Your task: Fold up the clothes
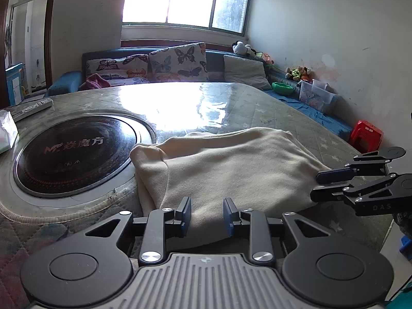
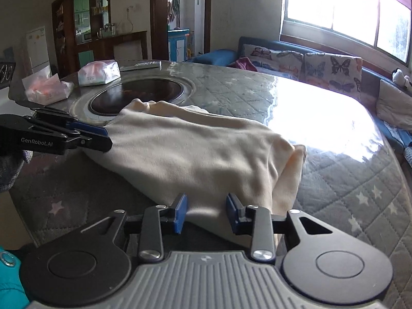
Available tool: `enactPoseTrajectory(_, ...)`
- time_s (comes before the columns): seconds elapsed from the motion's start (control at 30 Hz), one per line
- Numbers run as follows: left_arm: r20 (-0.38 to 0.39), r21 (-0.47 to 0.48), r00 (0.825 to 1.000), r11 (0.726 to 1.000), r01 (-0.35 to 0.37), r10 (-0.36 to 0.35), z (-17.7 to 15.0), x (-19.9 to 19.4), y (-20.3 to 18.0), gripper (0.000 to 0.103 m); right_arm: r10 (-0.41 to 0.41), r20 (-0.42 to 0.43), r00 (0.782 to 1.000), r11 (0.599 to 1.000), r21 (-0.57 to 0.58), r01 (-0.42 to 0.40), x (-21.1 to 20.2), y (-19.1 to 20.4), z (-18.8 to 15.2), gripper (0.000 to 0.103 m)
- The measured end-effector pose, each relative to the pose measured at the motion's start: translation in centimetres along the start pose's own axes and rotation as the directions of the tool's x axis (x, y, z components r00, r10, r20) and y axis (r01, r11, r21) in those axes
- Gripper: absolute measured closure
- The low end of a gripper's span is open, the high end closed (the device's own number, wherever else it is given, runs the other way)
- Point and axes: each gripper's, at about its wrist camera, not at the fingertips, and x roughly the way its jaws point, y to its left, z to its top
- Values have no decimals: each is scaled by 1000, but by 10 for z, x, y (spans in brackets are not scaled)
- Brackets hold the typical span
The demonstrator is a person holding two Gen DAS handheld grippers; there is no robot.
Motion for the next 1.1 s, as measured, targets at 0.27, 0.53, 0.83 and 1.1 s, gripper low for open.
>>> enactPoseTrajectory(0.27,12,-39,1000,999,-9,10,9,6,4,61,17,48,999,999,35,-19,5,-7,19,59)
enactPoseTrajectory(0.53,-36,-80,999,997,-5,2,12,10,7,51,25,29,999,994,109,-28,18,-30,24,55)
enactPoseTrajectory(0.83,-81,-82,995,995,-59,52,24,18,-1,37,-11,35,999,991,130,6,57,-59,55,49)
enactPoseTrajectory(1.1,-112,-88,988,990,-112,102,31,21,-2,30,-11,30,999,988,153,7,68,-64,51,45)
